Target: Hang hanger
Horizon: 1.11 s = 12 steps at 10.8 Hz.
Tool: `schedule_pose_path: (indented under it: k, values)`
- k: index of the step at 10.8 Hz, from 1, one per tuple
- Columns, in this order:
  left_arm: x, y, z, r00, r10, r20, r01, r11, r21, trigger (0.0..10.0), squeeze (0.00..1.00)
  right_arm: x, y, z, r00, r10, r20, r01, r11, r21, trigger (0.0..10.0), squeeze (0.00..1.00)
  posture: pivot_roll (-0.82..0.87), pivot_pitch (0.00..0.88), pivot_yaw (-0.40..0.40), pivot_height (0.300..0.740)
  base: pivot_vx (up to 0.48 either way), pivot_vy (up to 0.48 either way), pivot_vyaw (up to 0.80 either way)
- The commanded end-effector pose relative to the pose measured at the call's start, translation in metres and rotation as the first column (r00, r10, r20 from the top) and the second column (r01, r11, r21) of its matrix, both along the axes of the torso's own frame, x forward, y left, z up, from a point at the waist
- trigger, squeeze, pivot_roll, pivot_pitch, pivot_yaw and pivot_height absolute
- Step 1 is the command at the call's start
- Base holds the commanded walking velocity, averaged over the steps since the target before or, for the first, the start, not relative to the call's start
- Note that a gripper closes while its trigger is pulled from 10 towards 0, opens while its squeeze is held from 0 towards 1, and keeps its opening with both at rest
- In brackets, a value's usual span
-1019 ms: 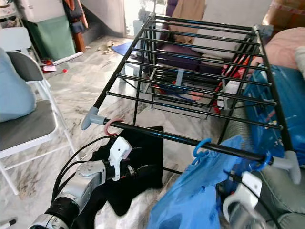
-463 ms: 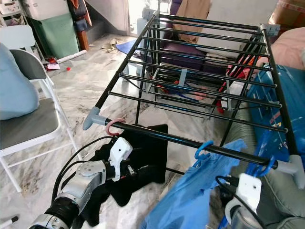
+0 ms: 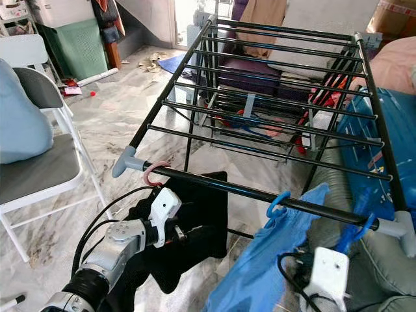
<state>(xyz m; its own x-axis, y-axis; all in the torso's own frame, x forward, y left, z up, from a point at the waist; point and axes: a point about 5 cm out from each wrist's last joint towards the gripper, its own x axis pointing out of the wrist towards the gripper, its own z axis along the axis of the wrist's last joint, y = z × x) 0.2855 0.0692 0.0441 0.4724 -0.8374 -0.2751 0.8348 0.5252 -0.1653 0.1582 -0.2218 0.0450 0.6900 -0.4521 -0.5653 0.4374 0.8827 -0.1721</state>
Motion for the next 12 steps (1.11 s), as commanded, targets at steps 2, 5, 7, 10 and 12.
schedule_pose_path:
  k: [2,5,7,10,12]
  values:
    - [0.0047,0.0004,0.003,0.999,0.04,0.026,-0.04,0.999,0.012,10.0,0.0,-0.0044,0.0036,0.0076,0.999,-0.034,0.04,0.035,0.999,-0.033,10.0,1.0,-0.01,0.0,-0.052,0.74,0.0,0.0,0.0]
    - [0.0052,-0.0005,0.0019,0.997,0.063,0.044,-0.065,0.997,0.032,10.0,0.0,-0.0045,0.0073,0.0108,0.996,-0.04,0.075,0.043,0.999,-0.032,10.0,1.0,-0.01,0.0,-0.054,0.74,0.0,0.0,0.0]
    - [0.0054,-0.0009,0.0021,0.997,0.065,0.048,-0.067,0.997,0.034,10.0,0.0,-0.0008,0.0065,0.0127,0.996,-0.03,0.089,0.034,0.998,-0.044,10.0,1.0,-0.01,0.0,-0.057,0.74,0.0,0.0,0.0]
    - [0.0054,-0.0001,0.0005,0.996,0.075,0.052,-0.078,0.996,0.047,10.0,0.0,0.002,0.0073,0.0124,0.995,-0.015,0.094,0.019,0.999,-0.042,10.0,1.0,-0.01,0.0,-0.062,0.74,0.0,0.0,0.0]
    - [0.005,0.0004,-0.0002,0.996,0.076,0.053,-0.079,0.996,0.05,10.0,0.0,0.0031,0.0084,0.0115,0.996,-0.009,0.094,0.012,0.999,-0.033,10.0,1.0,0.0,0.0,-0.063,0.74,0.0,0.0,0.0]
